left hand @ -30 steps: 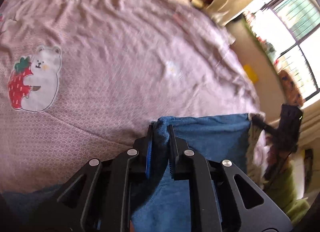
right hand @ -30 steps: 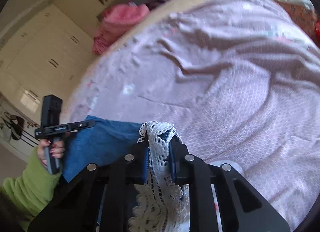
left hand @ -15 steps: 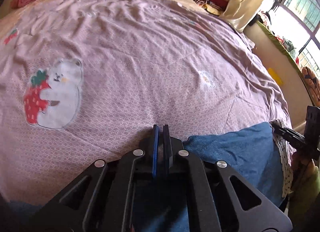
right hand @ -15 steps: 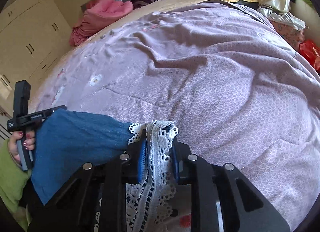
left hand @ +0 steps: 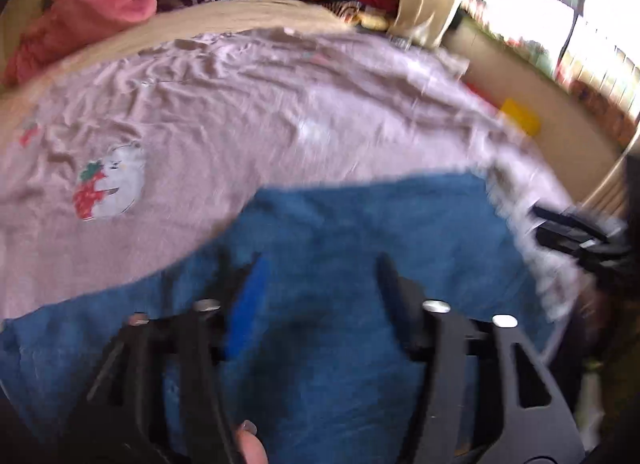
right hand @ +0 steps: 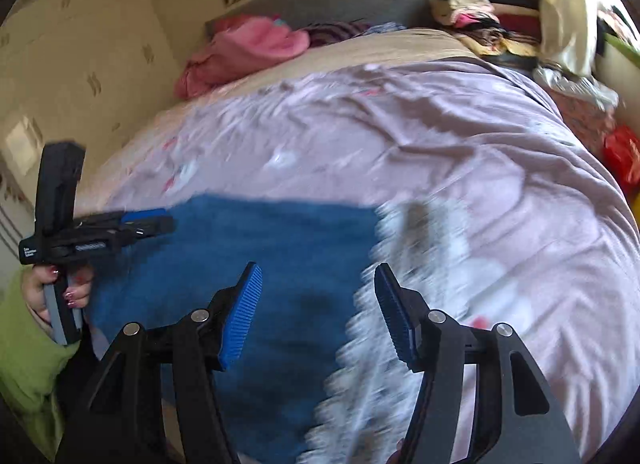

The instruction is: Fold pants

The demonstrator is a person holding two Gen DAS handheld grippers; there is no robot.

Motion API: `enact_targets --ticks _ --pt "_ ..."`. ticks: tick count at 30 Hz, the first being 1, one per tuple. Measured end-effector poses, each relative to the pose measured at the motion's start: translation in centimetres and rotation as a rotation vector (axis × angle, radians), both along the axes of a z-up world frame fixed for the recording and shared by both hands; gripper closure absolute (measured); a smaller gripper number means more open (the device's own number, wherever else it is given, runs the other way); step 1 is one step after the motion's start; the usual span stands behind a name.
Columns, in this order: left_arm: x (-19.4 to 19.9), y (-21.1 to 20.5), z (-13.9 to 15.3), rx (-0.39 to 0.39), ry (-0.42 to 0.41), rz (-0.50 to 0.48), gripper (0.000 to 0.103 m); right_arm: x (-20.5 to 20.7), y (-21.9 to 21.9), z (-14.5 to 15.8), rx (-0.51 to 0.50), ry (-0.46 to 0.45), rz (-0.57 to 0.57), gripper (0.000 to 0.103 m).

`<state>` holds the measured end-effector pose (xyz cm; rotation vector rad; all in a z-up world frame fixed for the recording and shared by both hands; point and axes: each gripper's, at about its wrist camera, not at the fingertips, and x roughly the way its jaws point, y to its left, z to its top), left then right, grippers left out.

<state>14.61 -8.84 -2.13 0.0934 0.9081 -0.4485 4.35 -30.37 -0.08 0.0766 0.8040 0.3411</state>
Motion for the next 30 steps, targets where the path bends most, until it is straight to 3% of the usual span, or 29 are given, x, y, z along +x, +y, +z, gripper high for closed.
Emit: enact_targets --ticks 2,5,7,14,17,19,25,30 --pt "-0.2 0.0 -1.6 0.077 0.005 0.025 0.042 -0.2 1.2 -0.9 -0.099 0.022 -0.024 0.042" --pt "0.3 1.7 -2.7 -0.007 0.062 0.064 0.042 0.0 0.8 -2.8 -0.141 0.088 -0.073 0.04" --pt "0.4 2.3 -2.9 -0.038 0.072 0.072 0.042 0.0 0.3 -3.8 -0.114 0.113 -0.088 0.04" --pt "0.6 3.0 -3.7 -0.08 0.085 0.083 0.042 0.3 0.3 -4.6 -0.118 0.115 -0.103 0.04" --pt "0.0 2.8 -3.2 -0.083 0.068 0.086 0.039 -0.3 0.2 -3.9 -0.107 0.12 -0.11 0.04" --pt "-0.5 2.6 -2.4 -0.086 0.065 0.079 0.028 -1.2 0.0 -2.6 -0.065 0.101 -0.122 0.034" --pt "-3.0 2.6 0.9 -0.095 0.015 0.062 0.016 -3.9 -0.3 0.3 -0.026 0.037 -0.136 0.029" --pt "-4.6 2.0 2.6 -0.082 0.0 0.039 0.01 -6.0 -1.2 1.8 -0.009 0.01 -0.161 0.023"
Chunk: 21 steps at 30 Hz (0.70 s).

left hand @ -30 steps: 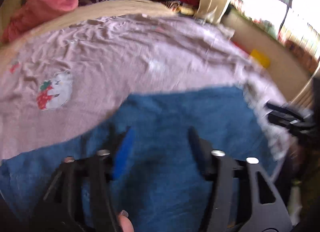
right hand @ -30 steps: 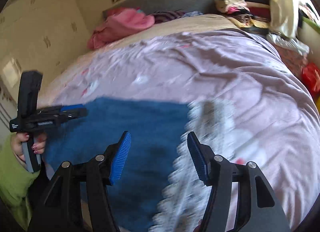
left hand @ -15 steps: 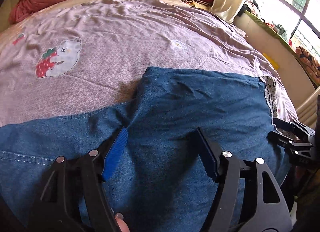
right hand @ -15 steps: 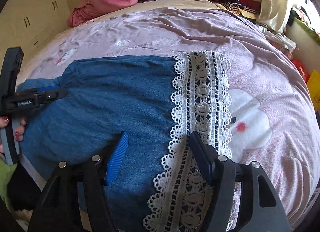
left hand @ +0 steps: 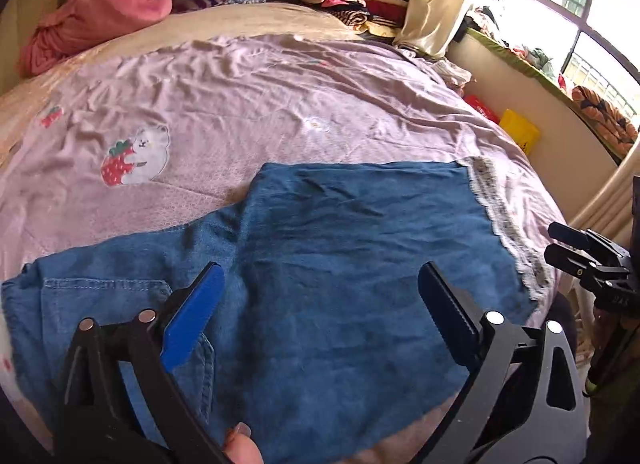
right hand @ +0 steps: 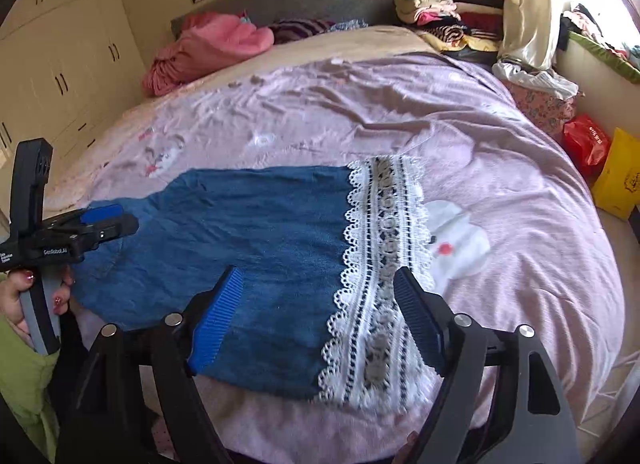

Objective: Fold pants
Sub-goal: 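Grasp the lace hem with the left gripper while the right gripper grasps the other lace hem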

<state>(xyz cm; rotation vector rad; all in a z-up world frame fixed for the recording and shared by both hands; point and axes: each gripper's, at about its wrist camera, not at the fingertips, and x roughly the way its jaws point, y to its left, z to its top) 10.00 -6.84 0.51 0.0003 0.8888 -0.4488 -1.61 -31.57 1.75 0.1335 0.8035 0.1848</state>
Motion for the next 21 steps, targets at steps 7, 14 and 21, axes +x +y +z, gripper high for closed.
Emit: enact_targets --ticks 7,14,21 --pt "-1.6 -3.0 2.0 0.012 -0.029 -0.084 0.01 -2.9 -1.5 0.5 0.006 -0.012 -0.04 0.018" --pt "-1.8 -8.5 3.1 0.047 -0.038 -0.244 0.01 -5.6 -2.2 -0.2 0.036 -0.002 -0.068 0.017" --pt "0.7 -14.4 3.3 0.12 -0.055 -0.392 0.01 -5.8 -2.3 -1.7 0.093 0.031 -0.079 0.017"
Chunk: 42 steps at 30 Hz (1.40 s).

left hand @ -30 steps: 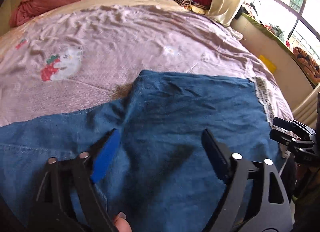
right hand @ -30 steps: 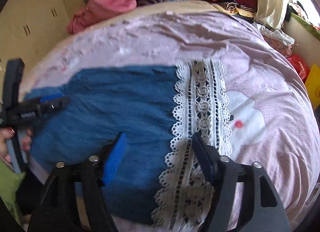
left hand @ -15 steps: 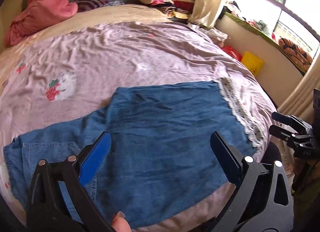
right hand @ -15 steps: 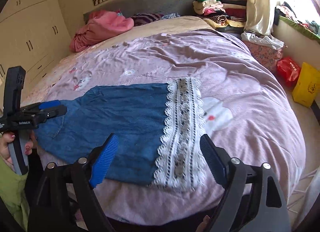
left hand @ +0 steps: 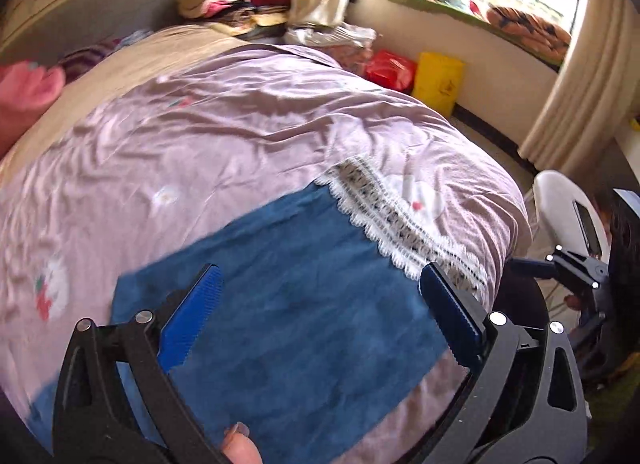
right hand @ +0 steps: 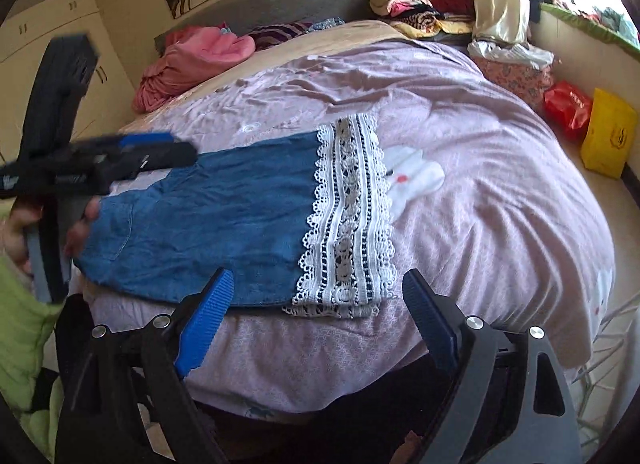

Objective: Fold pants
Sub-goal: 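Grasp the lace hem with the left gripper while the right gripper grasps the other lace hem, then lift both lace hems and fold them over onto the shorts, then release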

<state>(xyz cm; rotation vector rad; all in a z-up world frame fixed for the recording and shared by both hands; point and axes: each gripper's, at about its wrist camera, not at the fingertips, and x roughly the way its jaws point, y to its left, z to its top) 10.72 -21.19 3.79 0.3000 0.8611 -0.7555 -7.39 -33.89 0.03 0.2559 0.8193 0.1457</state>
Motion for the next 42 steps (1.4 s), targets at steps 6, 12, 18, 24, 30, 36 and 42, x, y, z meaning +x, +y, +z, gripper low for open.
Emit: enact_targets --ticks 6,12,18,24,30,36,42 --pt "4.0 -4.2 -2.7 0.074 0.035 -0.062 0.01 1.7 -0.8 -1.7 0.046 0.043 -0.042 0.017" --pt "6.7 -7.2 -5.3 0.107 0.067 -0.136 0.014 2.7 -1.4 -2.9 0.089 0.059 -0.06 0.017" --pt "8.0 -9.1 -6.2 0.09 0.106 -0.214 0.02 3.8 -1.7 -3.6 0.115 0.066 -0.049 0.02" --pt "8.4 -9.8 -7.9 0.1 0.16 -0.28 0.044 4.2 -1.1 -4.1 0.202 0.064 0.004 0.039" --pt "9.6 -9.5 -8.5 0.054 0.216 -0.281 0.038 5.1 -2.1 -5.0 0.321 0.083 -0.02 0.045" --pt "8.8 -10.1 -8.5 0.09 0.194 -0.274 0.076 5.5 -1.9 -5.2 0.365 0.083 0.009 0.068" --pt "9.0 -8.9 -7.3 0.034 0.201 -0.255 0.087 5.2 -1.5 -4.1 0.346 0.045 0.026 0.075"
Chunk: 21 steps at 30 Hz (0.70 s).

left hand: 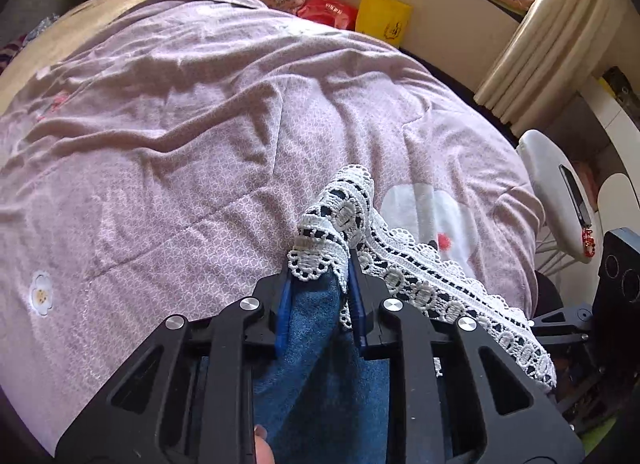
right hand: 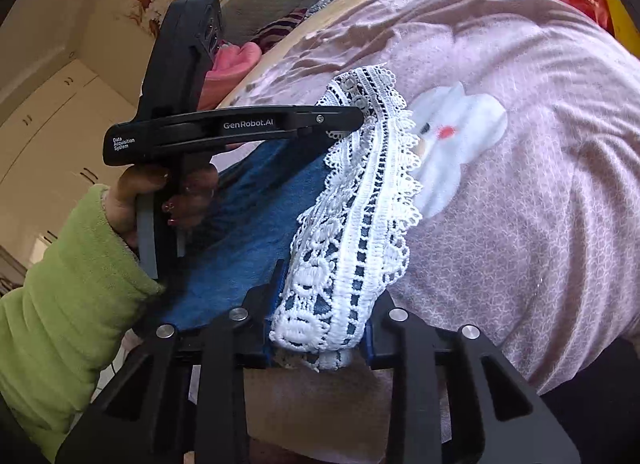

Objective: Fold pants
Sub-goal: 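Lift both lace hems and fold them over onto the shorts, then release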

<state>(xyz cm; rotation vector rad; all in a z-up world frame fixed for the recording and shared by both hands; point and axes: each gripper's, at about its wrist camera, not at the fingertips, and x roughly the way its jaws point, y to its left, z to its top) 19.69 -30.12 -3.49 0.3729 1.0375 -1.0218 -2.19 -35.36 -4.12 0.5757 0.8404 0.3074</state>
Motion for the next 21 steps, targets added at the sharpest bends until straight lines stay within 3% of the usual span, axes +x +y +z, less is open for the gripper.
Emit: enact_targets --ticks 4,13,17,21 --pt "0.3 1.8 1.8 -0.105 0.017 0.027 0.087 0.1 0.9 2.0 -0.046 -0.059 0.01 0.075" --pt "0.9 8.8 6.9 -0.335 -0.005 0.082 0.086 0.1 7.0 8.3 -0.295 -0.254 0.141 0.075" --pt "1.3 13.0 7.1 -0.391 -0.001 0.147 0.084 1.1 11.4 9.3 -0.395 -0.299 0.238 0.075" --pt "1.4 16.9 5.5 -0.404 0.033 0.222 0.082 1.9 15.7 7.9 -0.493 -0.316 0.341 0.075"
